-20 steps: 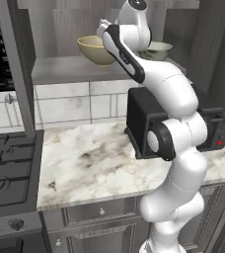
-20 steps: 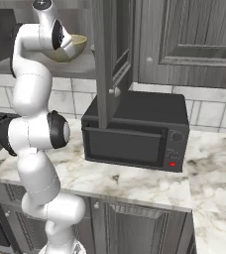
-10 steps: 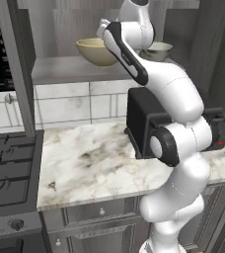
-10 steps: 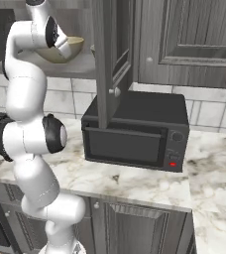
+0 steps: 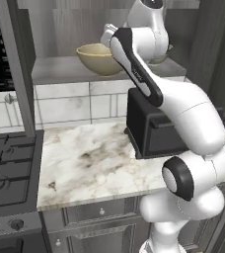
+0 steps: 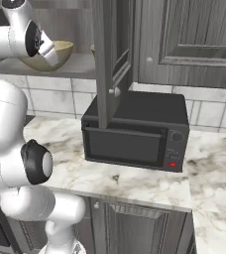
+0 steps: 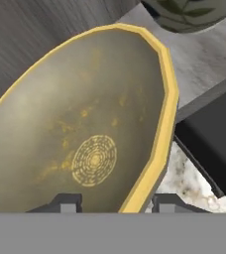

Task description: Take the smaller bowl and place it next to the appetizer plate on the dining counter , and place the larger bowl next to the plate with cooked food.

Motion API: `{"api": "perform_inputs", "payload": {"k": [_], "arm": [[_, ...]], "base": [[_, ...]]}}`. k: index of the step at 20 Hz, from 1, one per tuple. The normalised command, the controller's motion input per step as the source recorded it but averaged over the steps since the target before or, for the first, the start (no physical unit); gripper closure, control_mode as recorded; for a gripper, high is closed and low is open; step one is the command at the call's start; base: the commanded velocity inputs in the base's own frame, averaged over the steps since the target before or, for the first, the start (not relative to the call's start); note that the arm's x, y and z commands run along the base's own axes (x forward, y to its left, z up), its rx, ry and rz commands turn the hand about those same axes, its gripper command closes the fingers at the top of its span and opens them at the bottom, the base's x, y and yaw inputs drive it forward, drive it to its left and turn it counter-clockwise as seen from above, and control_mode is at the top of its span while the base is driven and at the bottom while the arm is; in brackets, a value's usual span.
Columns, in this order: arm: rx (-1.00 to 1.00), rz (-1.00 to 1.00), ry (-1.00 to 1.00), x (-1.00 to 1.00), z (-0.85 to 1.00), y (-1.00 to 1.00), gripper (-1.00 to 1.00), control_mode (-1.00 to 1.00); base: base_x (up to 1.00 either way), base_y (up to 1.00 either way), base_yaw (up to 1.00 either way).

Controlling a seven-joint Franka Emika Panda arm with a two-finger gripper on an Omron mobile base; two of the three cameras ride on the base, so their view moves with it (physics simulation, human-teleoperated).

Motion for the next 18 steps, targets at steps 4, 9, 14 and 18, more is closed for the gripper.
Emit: {"api": "perform_inputs", "payload": {"k": [4,9,14,18], "arm": [[0.0,0.0,0.0,-1.0,-0.21,0.0,1.0,-1.0],[0.0,0.0,0.02,-0.98,-0.15,-0.05,1.0,-1.0],[0.0,0.0,0.03,-0.87,-0.09,-0.22,1.0,-1.0],[0.0,0.0,0.02,-0.78,-0.02,-0.22,1.0,-1.0]], "base": [[0.0,0.0,0.0],[0.0,0.0,0.0],[0.0,0.0,0.0],[0.0,0.0,0.0]]}}
